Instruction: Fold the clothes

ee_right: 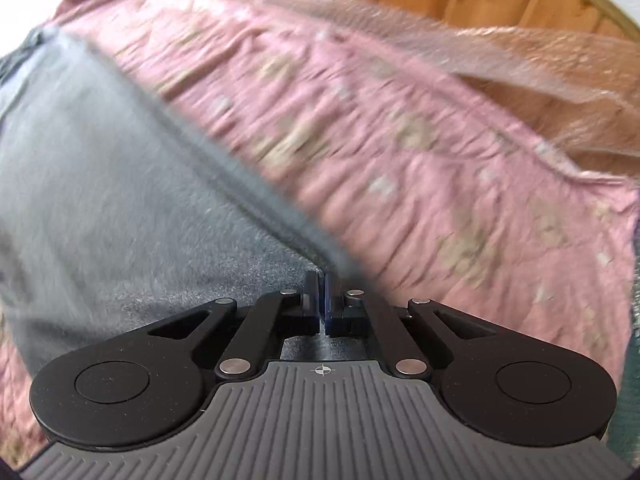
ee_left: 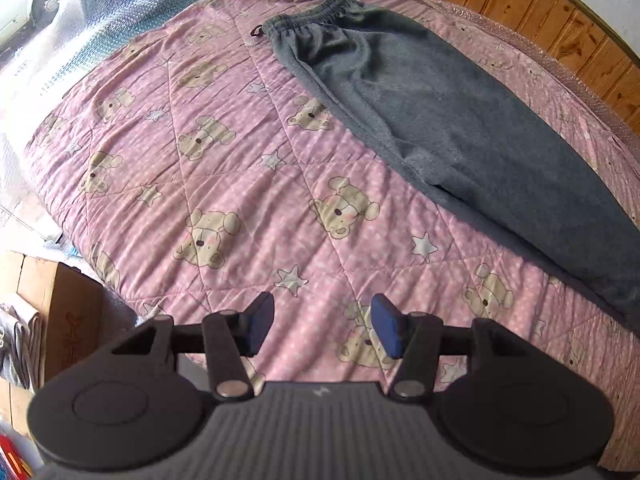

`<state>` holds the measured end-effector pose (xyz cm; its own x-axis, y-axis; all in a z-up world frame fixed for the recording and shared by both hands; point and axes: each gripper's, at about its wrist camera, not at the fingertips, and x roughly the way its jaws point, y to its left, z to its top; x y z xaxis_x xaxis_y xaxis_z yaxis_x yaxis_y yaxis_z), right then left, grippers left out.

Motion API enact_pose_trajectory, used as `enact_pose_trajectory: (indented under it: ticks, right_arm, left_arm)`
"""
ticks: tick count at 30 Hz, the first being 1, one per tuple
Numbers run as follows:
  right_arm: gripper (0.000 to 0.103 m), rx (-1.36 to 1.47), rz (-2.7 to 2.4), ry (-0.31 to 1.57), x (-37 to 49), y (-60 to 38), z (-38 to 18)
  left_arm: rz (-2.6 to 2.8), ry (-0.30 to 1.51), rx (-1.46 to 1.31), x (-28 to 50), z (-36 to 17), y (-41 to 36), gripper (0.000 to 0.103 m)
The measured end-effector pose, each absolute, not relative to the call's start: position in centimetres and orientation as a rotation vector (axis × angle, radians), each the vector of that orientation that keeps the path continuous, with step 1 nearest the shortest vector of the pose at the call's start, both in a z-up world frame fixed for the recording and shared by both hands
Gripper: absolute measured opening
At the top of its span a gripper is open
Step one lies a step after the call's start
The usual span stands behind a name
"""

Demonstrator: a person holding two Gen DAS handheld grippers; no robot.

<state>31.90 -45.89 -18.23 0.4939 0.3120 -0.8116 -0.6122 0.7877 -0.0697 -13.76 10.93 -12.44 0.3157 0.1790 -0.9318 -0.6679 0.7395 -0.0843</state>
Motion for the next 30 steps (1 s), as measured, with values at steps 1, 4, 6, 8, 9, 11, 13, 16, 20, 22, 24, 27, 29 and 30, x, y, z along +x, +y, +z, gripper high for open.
enact_pose_trajectory:
  ticks: [1,4,6,8,9,11,13,16,20,22,24,27,29,30]
  right_arm:
    - [0.0,-0.342,0.566,0.876,31.7,-46.5,-17.9]
    - [0.007,-0.246,0.537,0.831,30.9,-48.2,-16.7]
    - [0.023,-0.182,0.516,0.801,30.4,-49.3,-16.0]
    - [0.03,-0.118,0.496,0.77,30.0,-50.5,-15.3]
    - [0.029,-0.086,0.485,0.754,29.7,-51.1,-14.9]
    - [0.029,-0.018,0.473,0.729,28.6,-52.4,-14.4]
    - [0.028,0.014,0.46,0.765,26.5,-53.3,-16.4]
    - [0.024,-0.063,0.369,0.845,25.4,-52.9,-21.1]
    - [0.024,0.101,0.257,0.785,23.3,-54.5,-20.4]
    - [0.061,0.199,0.211,0.73,21.0,-56.1,-19.6]
    - [0.067,0.275,0.168,0.705,19.3,-57.4,-19.5]
    - [0.065,0.296,0.126,0.788,19.2,-58.5,-22.1]
    - [0.06,0.32,0.144,0.79,19.2,-58.5,-22.7]
    - [0.032,0.326,0.152,0.79,19.3,-58.4,-22.6]
  left_arm:
    - [0.6,1.115,-0.526,-13.7,-12.4,10.7,0.054]
    - [0.582,1.109,-0.532,-12.2,-12.1,9.8,0.054]
    - [0.552,1.106,-0.47,-10.8,-11.4,8.6,0.054]
    - [0.53,1.104,-0.41,-9.7,-11.0,7.6,0.055]
    - [0.52,1.103,-0.4,-9.3,-10.9,7.3,0.056]
    - [0.495,1.11,-0.42,-8.3,-11.5,7.0,0.056]
    - [0.458,1.13,-0.444,-7.1,-12.7,6.6,0.056]
    - [0.382,1.186,-0.396,-4.9,-15.3,4.4,0.055]
    - [0.25,1.187,-0.291,-0.2,-15.7,0.2,0.055]
    - [0.179,1.171,-0.272,1.8,-15.6,-2.1,0.058]
    - [0.103,1.174,-0.273,3.9,-15.9,-4.4,0.059]
    - [-0.027,1.199,-0.254,7.7,-16.2,-8.7,0.059]
    - [-0.126,1.184,-0.249,10.5,-15.5,-11.9,0.059]
    - [-0.181,1.17,-0.249,12.2,-14.8,-13.8,0.059]
